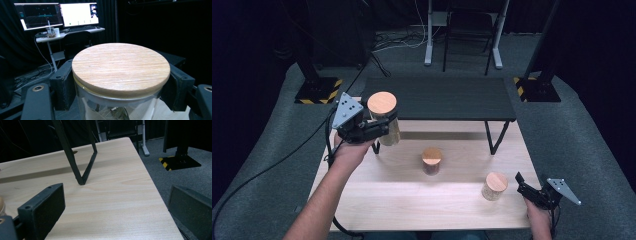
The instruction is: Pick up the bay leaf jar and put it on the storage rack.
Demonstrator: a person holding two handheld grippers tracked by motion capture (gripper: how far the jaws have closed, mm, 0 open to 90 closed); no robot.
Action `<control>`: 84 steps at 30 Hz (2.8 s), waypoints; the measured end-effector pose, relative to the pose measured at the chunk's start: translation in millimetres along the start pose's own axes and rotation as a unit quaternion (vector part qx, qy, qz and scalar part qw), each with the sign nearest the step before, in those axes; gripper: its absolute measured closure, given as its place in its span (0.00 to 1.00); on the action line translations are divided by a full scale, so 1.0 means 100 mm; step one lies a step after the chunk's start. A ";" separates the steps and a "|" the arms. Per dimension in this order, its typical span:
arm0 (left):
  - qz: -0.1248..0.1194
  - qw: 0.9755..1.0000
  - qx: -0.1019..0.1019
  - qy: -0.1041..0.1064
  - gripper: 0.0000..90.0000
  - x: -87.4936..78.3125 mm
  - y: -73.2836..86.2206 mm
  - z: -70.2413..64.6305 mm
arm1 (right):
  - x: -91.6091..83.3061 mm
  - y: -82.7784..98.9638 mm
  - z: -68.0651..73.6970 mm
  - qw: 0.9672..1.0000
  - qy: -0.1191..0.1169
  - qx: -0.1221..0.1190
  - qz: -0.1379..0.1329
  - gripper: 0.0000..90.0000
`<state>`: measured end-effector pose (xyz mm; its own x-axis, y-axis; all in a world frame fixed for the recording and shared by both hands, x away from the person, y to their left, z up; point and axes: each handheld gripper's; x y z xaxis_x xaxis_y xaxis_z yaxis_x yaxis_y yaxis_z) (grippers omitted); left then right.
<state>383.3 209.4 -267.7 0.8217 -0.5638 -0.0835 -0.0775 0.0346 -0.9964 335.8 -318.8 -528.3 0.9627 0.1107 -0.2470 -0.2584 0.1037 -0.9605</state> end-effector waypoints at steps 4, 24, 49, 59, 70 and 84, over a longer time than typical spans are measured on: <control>-0.004 1.000 0.005 -0.004 0.27 0.03 -0.08 0.00 | 0.00 0.00 0.00 1.000 0.000 0.001 0.000 0.00; -0.015 0.999 0.011 -0.031 0.27 0.28 -0.31 -0.02 | -0.01 0.00 -0.02 1.000 -0.004 0.007 -0.006 0.00; -0.019 0.995 -0.018 -0.097 0.27 0.82 -0.28 0.12 | -0.01 0.00 -0.02 1.000 -0.003 0.011 -0.008 0.01; -0.023 0.992 -0.031 -0.121 0.27 0.95 -0.25 0.22 | -0.01 0.01 -0.02 1.000 -0.004 0.010 -0.009 0.01; -0.014 0.991 -0.041 -0.129 0.27 1.02 -0.19 0.28 | -0.01 0.00 -0.02 1.000 -0.006 0.010 -0.009 0.01; -0.015 0.989 -0.046 -0.137 0.27 1.07 -0.18 0.31 | -0.01 0.01 -0.03 1.000 -0.008 0.013 -0.010 0.01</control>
<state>490.0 174.1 -259.5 0.9454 -0.3189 -0.0670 -0.0910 -0.0609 -0.9940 334.7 -321.4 -529.0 0.9663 0.1244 -0.2252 -0.2410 0.1321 -0.9615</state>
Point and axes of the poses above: each handheld gripper's, and its own axes: x roughly forward along the jaws, y roughly out of its underside, z roughly to its left, and after that the axes turned 6 degrees about -x, right-handed
